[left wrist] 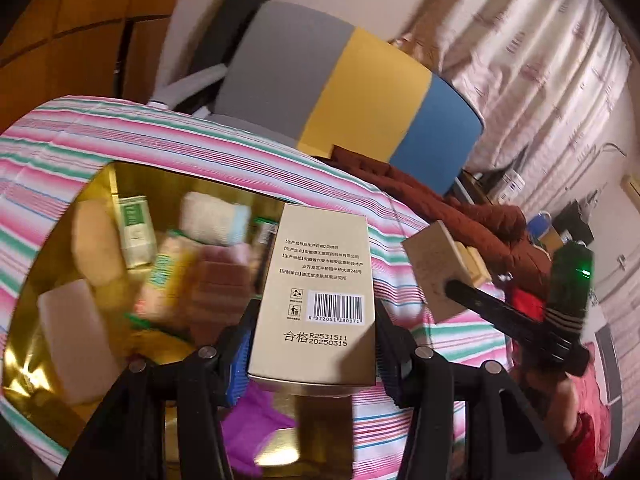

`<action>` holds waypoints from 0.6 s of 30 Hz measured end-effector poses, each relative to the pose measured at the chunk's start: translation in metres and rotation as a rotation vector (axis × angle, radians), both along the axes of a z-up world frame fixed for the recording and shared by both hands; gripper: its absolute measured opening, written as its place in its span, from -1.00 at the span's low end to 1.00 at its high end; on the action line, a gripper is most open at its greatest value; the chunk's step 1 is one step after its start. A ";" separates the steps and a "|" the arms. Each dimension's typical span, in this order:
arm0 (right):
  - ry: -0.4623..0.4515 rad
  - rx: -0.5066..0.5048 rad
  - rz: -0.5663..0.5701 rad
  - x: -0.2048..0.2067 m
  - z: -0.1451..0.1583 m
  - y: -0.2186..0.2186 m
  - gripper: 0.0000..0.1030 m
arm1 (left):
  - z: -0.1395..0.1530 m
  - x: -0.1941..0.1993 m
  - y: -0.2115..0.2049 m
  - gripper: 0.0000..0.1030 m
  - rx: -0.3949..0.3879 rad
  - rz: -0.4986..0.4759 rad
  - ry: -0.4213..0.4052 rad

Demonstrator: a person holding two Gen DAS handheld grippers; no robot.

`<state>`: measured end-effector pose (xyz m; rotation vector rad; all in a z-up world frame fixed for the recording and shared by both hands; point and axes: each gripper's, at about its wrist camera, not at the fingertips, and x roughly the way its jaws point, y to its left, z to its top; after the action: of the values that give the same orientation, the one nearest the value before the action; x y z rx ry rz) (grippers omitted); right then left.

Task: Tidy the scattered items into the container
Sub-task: 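Carry both cream boxes over the gold tray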

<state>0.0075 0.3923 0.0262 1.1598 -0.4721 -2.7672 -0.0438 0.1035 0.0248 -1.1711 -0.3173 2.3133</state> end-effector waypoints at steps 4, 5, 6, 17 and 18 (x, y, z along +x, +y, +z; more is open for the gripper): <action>0.024 -0.053 0.046 0.002 0.012 -0.034 -0.01 | -0.003 -0.001 -0.022 0.02 -0.004 0.049 0.000; 0.026 -0.063 0.060 0.001 0.015 -0.046 -0.01 | -0.005 -0.002 -0.028 0.02 -0.007 0.064 0.003; 0.023 -0.071 0.072 0.000 0.016 -0.055 -0.01 | -0.006 -0.004 -0.035 0.01 -0.012 0.077 0.003; -0.041 -0.064 0.095 -0.022 0.006 -0.128 -0.01 | -0.018 -0.029 -0.062 0.02 -0.053 0.131 -0.004; -0.049 -0.056 0.086 -0.025 0.003 -0.132 -0.01 | -0.019 -0.032 -0.064 0.02 -0.055 0.139 -0.005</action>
<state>-0.0173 0.2600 0.0295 1.2088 -0.4892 -2.6414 -0.0760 0.0396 0.0057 -1.2158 -0.3488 2.4530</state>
